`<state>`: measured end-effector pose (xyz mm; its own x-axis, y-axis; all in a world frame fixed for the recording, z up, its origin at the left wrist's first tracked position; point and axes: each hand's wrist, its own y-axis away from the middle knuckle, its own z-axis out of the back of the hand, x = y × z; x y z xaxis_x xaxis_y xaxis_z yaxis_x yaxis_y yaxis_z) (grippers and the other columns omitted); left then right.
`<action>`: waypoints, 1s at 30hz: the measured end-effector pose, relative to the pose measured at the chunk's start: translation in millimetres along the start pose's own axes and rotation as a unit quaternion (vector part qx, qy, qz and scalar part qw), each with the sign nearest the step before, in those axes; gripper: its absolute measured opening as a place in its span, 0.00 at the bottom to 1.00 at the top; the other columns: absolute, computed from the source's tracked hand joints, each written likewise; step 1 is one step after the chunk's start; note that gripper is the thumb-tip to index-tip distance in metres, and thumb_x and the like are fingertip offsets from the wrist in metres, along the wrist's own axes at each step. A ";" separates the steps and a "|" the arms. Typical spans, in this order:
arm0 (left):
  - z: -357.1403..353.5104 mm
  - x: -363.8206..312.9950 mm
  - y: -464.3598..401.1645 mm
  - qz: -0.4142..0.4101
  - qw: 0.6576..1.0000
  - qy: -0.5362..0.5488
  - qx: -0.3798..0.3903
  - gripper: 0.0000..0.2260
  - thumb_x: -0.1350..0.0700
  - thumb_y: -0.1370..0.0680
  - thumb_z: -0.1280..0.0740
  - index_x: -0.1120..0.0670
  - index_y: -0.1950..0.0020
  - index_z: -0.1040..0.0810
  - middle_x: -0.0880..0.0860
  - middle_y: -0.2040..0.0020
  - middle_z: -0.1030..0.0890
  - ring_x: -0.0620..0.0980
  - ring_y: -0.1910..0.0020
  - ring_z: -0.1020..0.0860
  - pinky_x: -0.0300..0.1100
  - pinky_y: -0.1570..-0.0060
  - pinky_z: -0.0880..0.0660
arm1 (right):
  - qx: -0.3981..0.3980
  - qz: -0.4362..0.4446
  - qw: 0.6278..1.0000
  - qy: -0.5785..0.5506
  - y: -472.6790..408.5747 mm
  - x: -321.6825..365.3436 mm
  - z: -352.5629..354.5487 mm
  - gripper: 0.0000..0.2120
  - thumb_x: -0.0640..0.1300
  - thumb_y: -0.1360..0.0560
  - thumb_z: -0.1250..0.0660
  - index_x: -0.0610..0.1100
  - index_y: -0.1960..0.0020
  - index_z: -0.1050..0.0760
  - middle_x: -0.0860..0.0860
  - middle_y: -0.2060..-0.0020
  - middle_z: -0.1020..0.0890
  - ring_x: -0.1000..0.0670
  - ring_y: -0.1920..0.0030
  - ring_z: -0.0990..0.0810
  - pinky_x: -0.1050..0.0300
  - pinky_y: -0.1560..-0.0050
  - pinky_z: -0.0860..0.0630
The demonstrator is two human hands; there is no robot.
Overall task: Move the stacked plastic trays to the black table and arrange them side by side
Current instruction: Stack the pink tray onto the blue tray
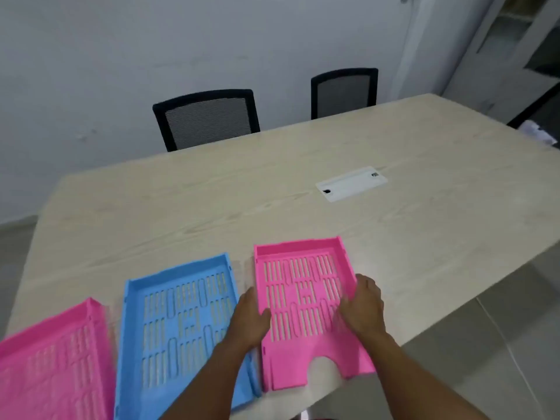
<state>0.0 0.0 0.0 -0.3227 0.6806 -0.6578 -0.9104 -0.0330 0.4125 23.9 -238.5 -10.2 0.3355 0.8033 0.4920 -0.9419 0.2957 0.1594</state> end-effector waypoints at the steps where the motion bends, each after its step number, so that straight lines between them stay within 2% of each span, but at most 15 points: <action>1: -5.5 0.6 -1.1 0.013 1.000 0.020 0.002 0.27 0.56 0.19 0.38 0.61 0.22 0.43 0.60 0.24 0.35 0.56 0.25 0.36 0.42 0.30 0.40 | 0.001 -0.037 0.999 -0.023 2.5 -7.1 -1.2 0.25 0.39 0.26 0.33 0.35 0.30 0.32 0.39 0.35 0.26 0.38 0.33 0.28 0.44 0.35 0.29; 5: -22.9 6.6 -4.2 0.055 0.995 0.078 0.014 0.24 0.58 0.20 0.37 0.56 0.25 0.36 0.58 0.29 0.26 0.57 0.32 0.27 0.44 0.36 0.31 | 0.058 -0.112 0.986 -0.105 12.4 -31.1 -9.8 0.13 0.37 0.24 0.38 0.38 0.40 0.27 0.40 0.46 0.20 0.39 0.46 0.20 0.45 0.46 0.21; 7: -26.1 7.5 -9.4 0.079 0.991 0.108 0.020 0.22 0.61 0.20 0.41 0.55 0.25 0.35 0.57 0.33 0.23 0.55 0.40 0.23 0.43 0.45 0.25 | 0.058 -0.123 0.984 -0.115 10.6 -37.9 -10.9 0.13 0.33 0.25 0.41 0.39 0.42 0.26 0.40 0.51 0.18 0.39 0.52 0.19 0.49 0.53 0.22; 9: -26.0 5.6 -11.9 0.079 0.987 0.142 0.019 0.23 0.63 0.21 0.44 0.53 0.26 0.34 0.55 0.39 0.21 0.49 0.49 0.21 0.40 0.57 0.24 | 0.044 -0.139 0.981 -0.126 8.3 -39.2 -7.8 0.14 0.31 0.26 0.43 0.39 0.47 0.23 0.41 0.56 0.17 0.40 0.56 0.19 0.46 0.54 0.20; 10: -26.8 6.2 -13.0 0.076 0.985 0.152 0.019 0.23 0.64 0.21 0.44 0.51 0.26 0.33 0.53 0.41 0.20 0.48 0.51 0.21 0.40 0.58 0.23 | 0.037 -0.147 0.979 -0.139 6.6 -40.3 -6.1 0.14 0.31 0.26 0.43 0.40 0.49 0.22 0.43 0.58 0.17 0.41 0.58 0.19 0.45 0.54 0.19; 13: -26.1 -4.5 -8.3 0.056 0.978 0.200 0.015 0.21 0.64 0.21 0.42 0.47 0.30 0.30 0.49 0.40 0.20 0.48 0.46 0.20 0.48 0.46 0.21 | 0.016 -0.155 0.973 -0.170 3.1 -37.9 6.4 0.12 0.32 0.24 0.43 0.39 0.51 0.20 0.45 0.61 0.18 0.45 0.62 0.21 0.53 0.60 0.24; 15: -22.3 -15.2 -4.1 0.040 0.971 0.235 -0.004 0.22 0.63 0.20 0.40 0.43 0.29 0.32 0.45 0.37 0.23 0.47 0.41 0.23 0.50 0.37 0.25 | 0.000 -0.139 0.973 -0.182 1.3 -35.6 14.2 0.12 0.32 0.24 0.42 0.38 0.55 0.20 0.45 0.63 0.18 0.47 0.65 0.23 0.57 0.66 0.27; 18: -15.1 -20.4 -7.2 0.020 0.961 0.274 -0.045 0.25 0.57 0.19 0.37 0.43 0.23 0.37 0.45 0.28 0.29 0.48 0.31 0.29 0.53 0.29 0.33 | -0.013 -0.115 0.971 -0.209 -1.4 -24.7 21.8 0.12 0.33 0.24 0.43 0.39 0.59 0.21 0.45 0.67 0.19 0.47 0.69 0.25 0.58 0.72 0.29; 20: -8.3 -15.1 -12.8 0.014 0.956 0.287 -0.066 0.27 0.52 0.21 0.36 0.40 0.23 0.38 0.48 0.26 0.30 0.53 0.30 0.27 0.59 0.32 0.30 | -0.017 -0.104 0.969 -0.225 -3.2 -13.7 23.4 0.11 0.34 0.24 0.42 0.39 0.61 0.22 0.46 0.70 0.20 0.48 0.71 0.27 0.57 0.71 0.30; 22: 3.7 -9.7 -13.8 0.012 0.949 0.302 -0.086 0.26 0.53 0.21 0.35 0.40 0.24 0.37 0.49 0.28 0.27 0.55 0.34 0.24 0.61 0.36 0.25 | -0.022 -0.088 0.966 -0.241 -5.3 -2.5 21.8 0.11 0.36 0.24 0.40 0.38 0.63 0.23 0.45 0.71 0.21 0.48 0.71 0.28 0.57 0.70 0.32; 24: 16.5 3.1 -15.0 0.010 0.944 0.310 -0.109 0.25 0.53 0.21 0.34 0.39 0.25 0.35 0.50 0.30 0.24 0.56 0.35 0.22 0.61 0.37 0.25 | -0.022 -0.062 0.966 -0.250 -6.6 9.7 17.4 0.11 0.37 0.24 0.39 0.39 0.62 0.21 0.43 0.70 0.19 0.49 0.71 0.27 0.58 0.69 0.30; 27: 32.9 42.4 -21.2 0.018 0.938 0.316 -0.143 0.28 0.45 0.25 0.33 0.39 0.26 0.35 0.49 0.29 0.24 0.56 0.33 0.24 0.62 0.36 0.27 | -0.014 -0.014 0.968 -0.252 -4.9 33.2 4.2 0.10 0.40 0.24 0.37 0.38 0.59 0.20 0.41 0.68 0.18 0.49 0.69 0.26 0.57 0.69 0.28; 28: 41.6 51.6 -16.6 0.027 0.936 0.313 -0.156 0.28 0.46 0.25 0.33 0.40 0.25 0.34 0.50 0.29 0.25 0.55 0.33 0.24 0.62 0.35 0.27 | -0.009 0.000 0.967 -0.253 -2.8 41.9 -2.4 0.09 0.40 0.24 0.37 0.39 0.58 0.20 0.42 0.68 0.17 0.49 0.69 0.25 0.55 0.69 0.27; 30: 59.8 65.2 -2.0 0.032 0.930 0.314 -0.189 0.25 0.56 0.22 0.33 0.46 0.25 0.32 0.51 0.29 0.24 0.54 0.32 0.24 0.60 0.33 0.28 | 0.006 0.028 0.967 -0.254 3.9 59.8 -17.4 0.09 0.41 0.23 0.36 0.38 0.56 0.19 0.42 0.67 0.17 0.48 0.70 0.23 0.48 0.67 0.20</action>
<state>-3.7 88.2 -6.1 -0.3583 0.1109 -0.9270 -0.8722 -0.3940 0.2900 40.6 -180.3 4.9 0.2348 0.4603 0.8561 -0.9597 0.2496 0.1290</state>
